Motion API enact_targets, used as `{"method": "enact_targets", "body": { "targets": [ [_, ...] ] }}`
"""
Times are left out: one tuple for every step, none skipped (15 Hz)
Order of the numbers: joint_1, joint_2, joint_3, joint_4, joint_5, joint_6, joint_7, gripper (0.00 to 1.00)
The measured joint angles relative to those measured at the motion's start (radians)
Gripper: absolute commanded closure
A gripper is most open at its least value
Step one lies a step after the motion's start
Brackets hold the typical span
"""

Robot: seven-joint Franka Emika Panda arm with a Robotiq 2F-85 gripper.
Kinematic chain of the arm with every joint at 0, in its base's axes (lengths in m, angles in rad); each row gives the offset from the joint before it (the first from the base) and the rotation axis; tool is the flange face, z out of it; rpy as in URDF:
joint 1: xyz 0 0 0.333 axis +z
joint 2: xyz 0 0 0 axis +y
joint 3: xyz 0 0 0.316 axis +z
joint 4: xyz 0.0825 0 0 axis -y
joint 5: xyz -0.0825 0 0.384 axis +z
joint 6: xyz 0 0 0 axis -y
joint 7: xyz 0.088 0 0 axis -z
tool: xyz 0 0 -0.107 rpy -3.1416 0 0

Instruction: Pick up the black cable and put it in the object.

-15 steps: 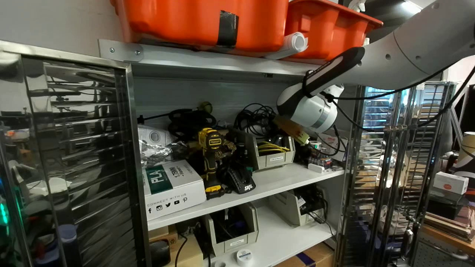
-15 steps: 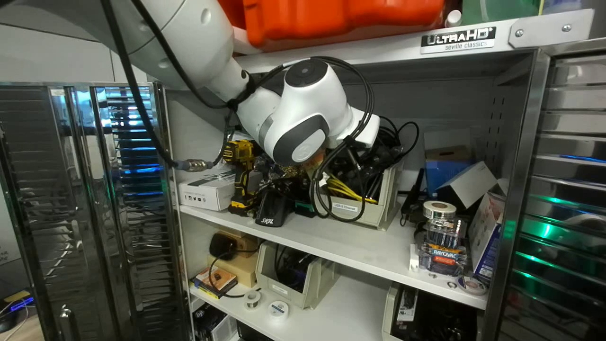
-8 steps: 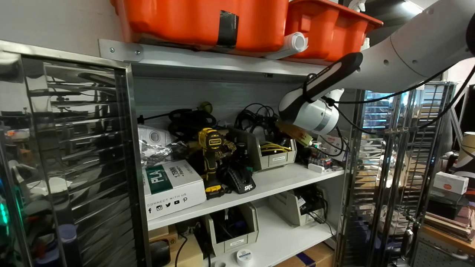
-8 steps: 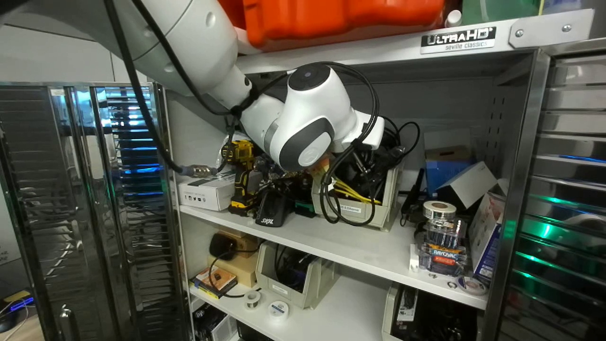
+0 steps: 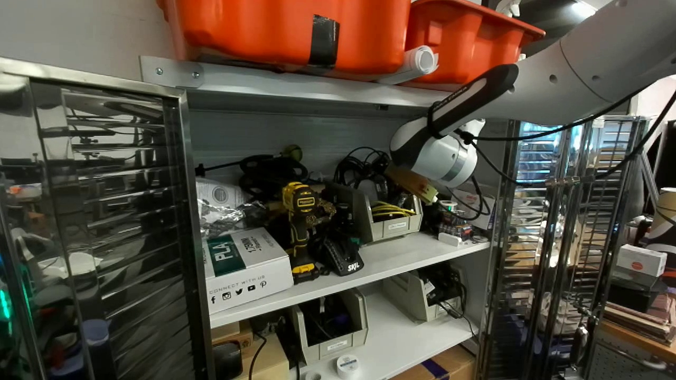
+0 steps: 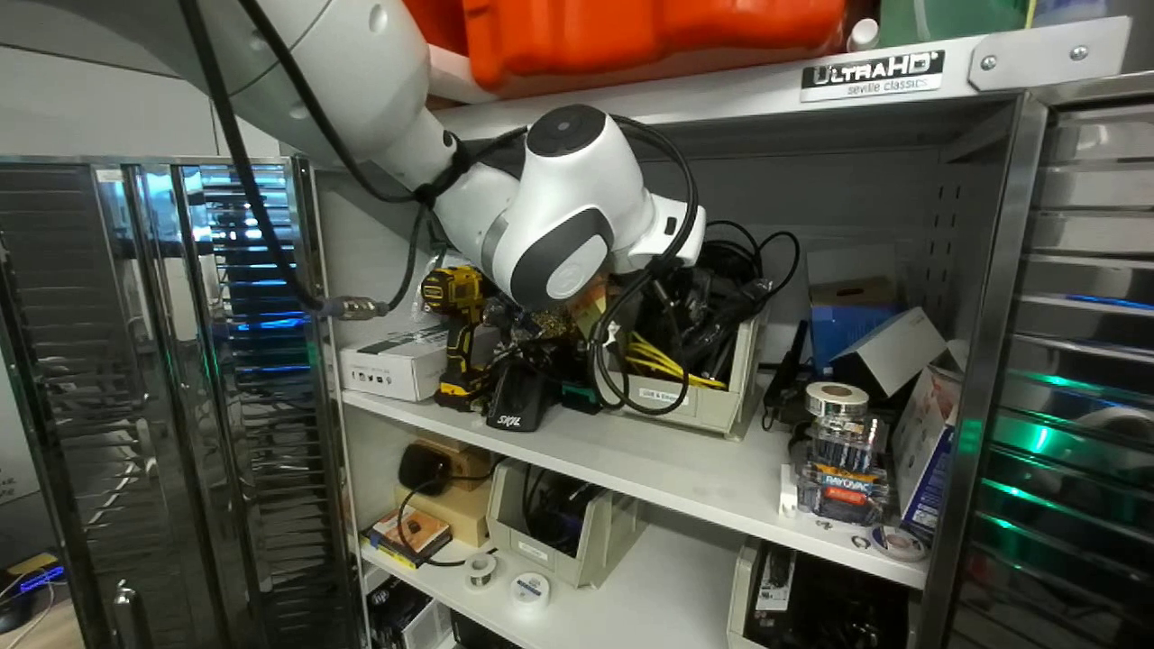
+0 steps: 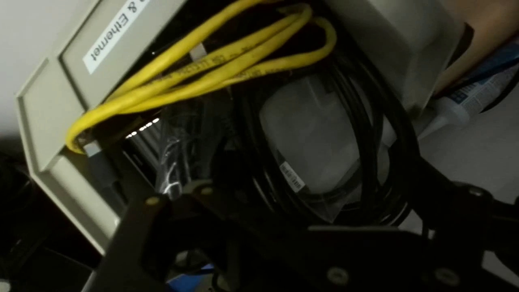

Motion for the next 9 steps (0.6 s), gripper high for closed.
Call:
{"method": "enact_targets", "body": {
  "targets": [
    [0.0, -0.012, 0.006, -0.008, 0.0, 0.0, -0.006, 0.0],
    [0.0, -0.026, 0.012, -0.019, 0.0, 0.0, -0.011, 0.0],
    [0.002, -0.043, 0.013, -0.035, 0.0, -0.001, -0.014, 0.0],
    [0.005, -0.062, 0.013, -0.054, -0.002, -0.001, -0.015, 0.0],
    [0.009, -0.083, 0.012, -0.078, -0.007, -0.001, -0.015, 0.0],
    [0.017, -0.107, 0.003, -0.107, -0.013, -0.001, -0.015, 0.0],
    [0.03, -0.134, -0.014, -0.14, -0.026, -0.002, -0.015, 0.0],
    [0.046, -0.161, -0.037, -0.177, -0.049, -0.005, -0.01, 0.0],
    [0.061, -0.189, -0.062, -0.214, -0.076, -0.009, -0.002, 0.0]
  ]
}}
